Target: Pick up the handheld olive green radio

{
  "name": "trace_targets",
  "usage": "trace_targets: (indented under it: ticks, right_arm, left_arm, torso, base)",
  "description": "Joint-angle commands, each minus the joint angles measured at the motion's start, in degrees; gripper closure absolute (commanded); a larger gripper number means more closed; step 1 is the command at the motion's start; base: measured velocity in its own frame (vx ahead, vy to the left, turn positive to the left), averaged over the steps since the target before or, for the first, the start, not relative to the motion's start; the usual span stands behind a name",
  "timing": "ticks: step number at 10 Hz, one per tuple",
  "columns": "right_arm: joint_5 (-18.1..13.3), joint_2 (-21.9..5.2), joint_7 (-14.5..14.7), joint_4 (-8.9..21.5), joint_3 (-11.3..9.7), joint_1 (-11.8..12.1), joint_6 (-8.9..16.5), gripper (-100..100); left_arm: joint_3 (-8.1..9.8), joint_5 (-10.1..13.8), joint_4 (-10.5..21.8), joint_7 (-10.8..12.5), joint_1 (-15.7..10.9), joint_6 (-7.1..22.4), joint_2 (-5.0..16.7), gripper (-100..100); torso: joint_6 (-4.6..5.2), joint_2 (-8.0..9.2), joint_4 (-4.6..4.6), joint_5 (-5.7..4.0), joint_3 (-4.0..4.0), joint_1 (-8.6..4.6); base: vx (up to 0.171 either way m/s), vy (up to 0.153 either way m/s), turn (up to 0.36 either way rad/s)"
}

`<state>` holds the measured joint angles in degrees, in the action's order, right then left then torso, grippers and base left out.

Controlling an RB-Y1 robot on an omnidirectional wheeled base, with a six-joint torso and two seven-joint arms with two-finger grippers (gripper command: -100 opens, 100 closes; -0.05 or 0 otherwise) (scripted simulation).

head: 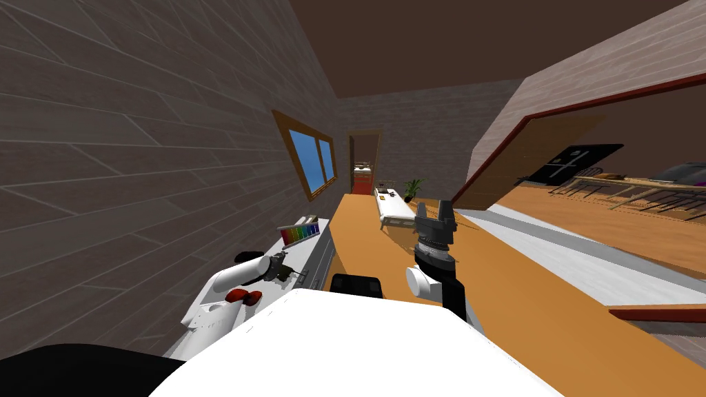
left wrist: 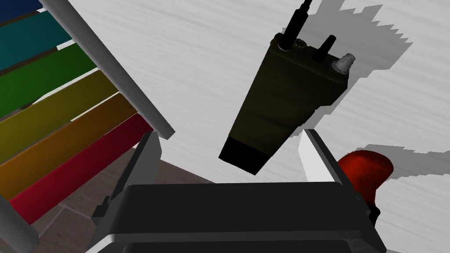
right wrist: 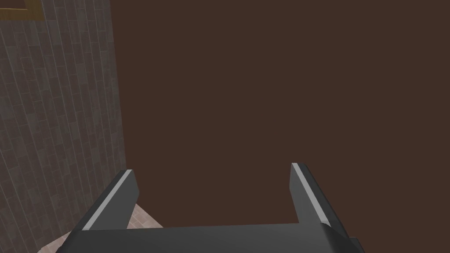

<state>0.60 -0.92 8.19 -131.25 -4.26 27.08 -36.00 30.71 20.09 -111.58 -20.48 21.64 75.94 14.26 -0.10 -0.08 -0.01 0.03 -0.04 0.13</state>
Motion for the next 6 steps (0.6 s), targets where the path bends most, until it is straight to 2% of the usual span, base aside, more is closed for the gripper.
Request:
trace_targets:
  ticks: [1,5,6]
  right_arm:
    - [0.0,0.0,0.0,0.0,0.0,0.0,0.0,0]
    - [0.0,0.0,0.0,0.0,0.0,0.0,0.0,0]
    - [0.0,0.0,0.0,0.0,0.0,0.0,0.0,0]
  left_arm:
    - [0.73,0.48,0.89,-0.69,0.02,2.86,0.06,-100]
    - [1.89,1.36,2.54,-1.9,0.03,8.76,0.27,-100]
    - [1.89,1.36,2.54,-1.9,0.03,9.42,0.27,-100]
  torso:
    - [0.0,0.0,0.0,0.0,0.0,0.0]
    - [-0.01,-0.02,-0.01,0.0,-0.01,0.02]
    - [0.0,-0.02,0.0,0.0,-0.01,0.02]
  base:
    - [0.003,0.032,-0.213]
    - [0.006,0.035,-0.099]
    - [0.006,0.03,-0.072]
